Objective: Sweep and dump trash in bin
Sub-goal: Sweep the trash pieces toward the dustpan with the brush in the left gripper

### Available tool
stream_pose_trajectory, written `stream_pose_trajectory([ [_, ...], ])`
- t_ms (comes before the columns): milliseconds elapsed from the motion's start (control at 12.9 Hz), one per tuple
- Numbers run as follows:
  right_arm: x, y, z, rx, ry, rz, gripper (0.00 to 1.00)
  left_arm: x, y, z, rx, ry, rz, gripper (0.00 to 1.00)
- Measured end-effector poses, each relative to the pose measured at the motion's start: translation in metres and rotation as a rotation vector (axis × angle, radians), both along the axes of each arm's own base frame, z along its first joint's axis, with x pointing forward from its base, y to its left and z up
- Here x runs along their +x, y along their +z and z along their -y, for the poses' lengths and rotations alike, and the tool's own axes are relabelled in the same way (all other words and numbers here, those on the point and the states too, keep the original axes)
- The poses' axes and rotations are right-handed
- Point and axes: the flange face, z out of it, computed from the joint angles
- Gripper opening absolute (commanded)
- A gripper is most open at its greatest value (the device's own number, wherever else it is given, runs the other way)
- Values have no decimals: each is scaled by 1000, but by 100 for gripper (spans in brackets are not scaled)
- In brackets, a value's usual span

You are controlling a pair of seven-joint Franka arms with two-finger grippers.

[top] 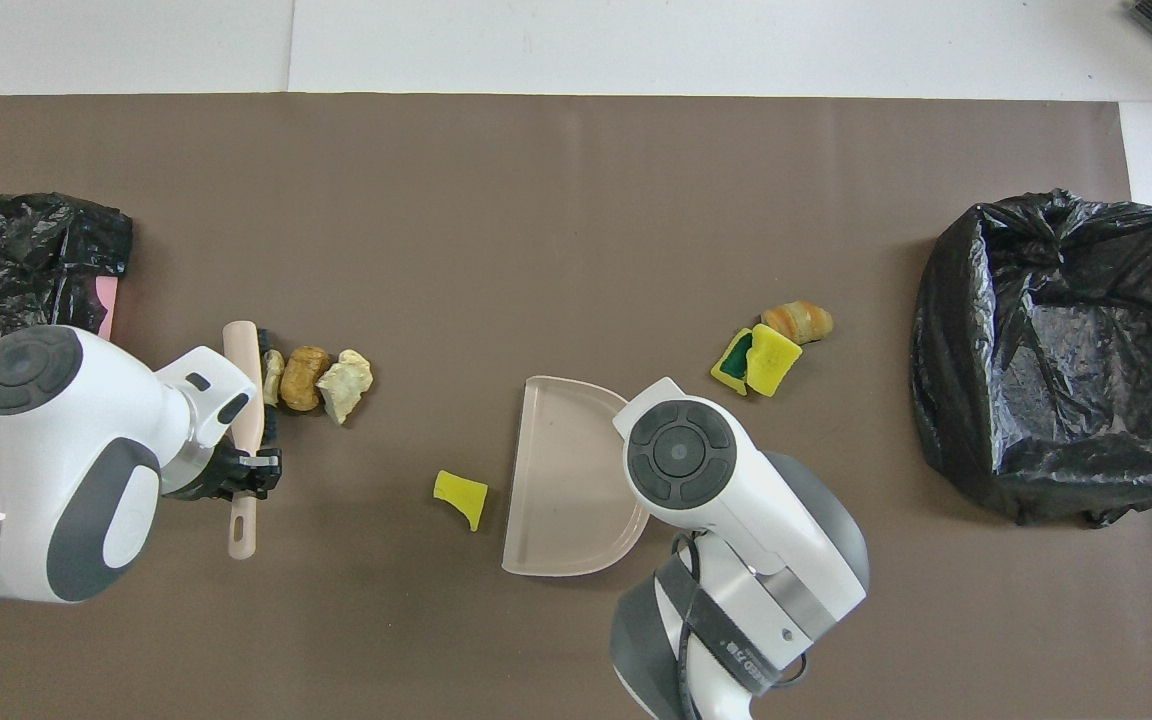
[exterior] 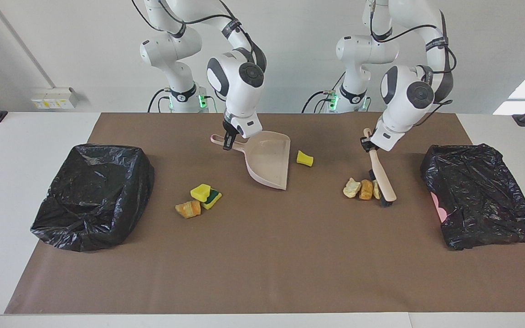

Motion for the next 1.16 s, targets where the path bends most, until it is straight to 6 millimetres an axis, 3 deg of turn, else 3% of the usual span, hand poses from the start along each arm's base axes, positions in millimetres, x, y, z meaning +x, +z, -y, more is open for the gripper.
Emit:
stream_pose_trajectory([
  [233,-1,-10,0,4,21,-7,0,-14,2,56,-40,7,3,0],
  [388,0,-18,-4,9,29,-5,0,-14,12,68,-52,8,0,0],
  [544,2,-27,-7,17,36,-1,0,-3,44,58,-60,27,-3,0],
  [699,2,-31,-8,17,36,-4,0,14,73,29,-83,54,41,0],
  [777,3,-32,-8,17,37,-3,0,23,76,12,-95,57,68,0],
  [932,0,-31,-13,-5,77,14,0,39,61,-8,-112,23,106,0],
  [1165,-4,-31,-21,-20,110,25,0,48,23,11,-125,-111,75,0],
])
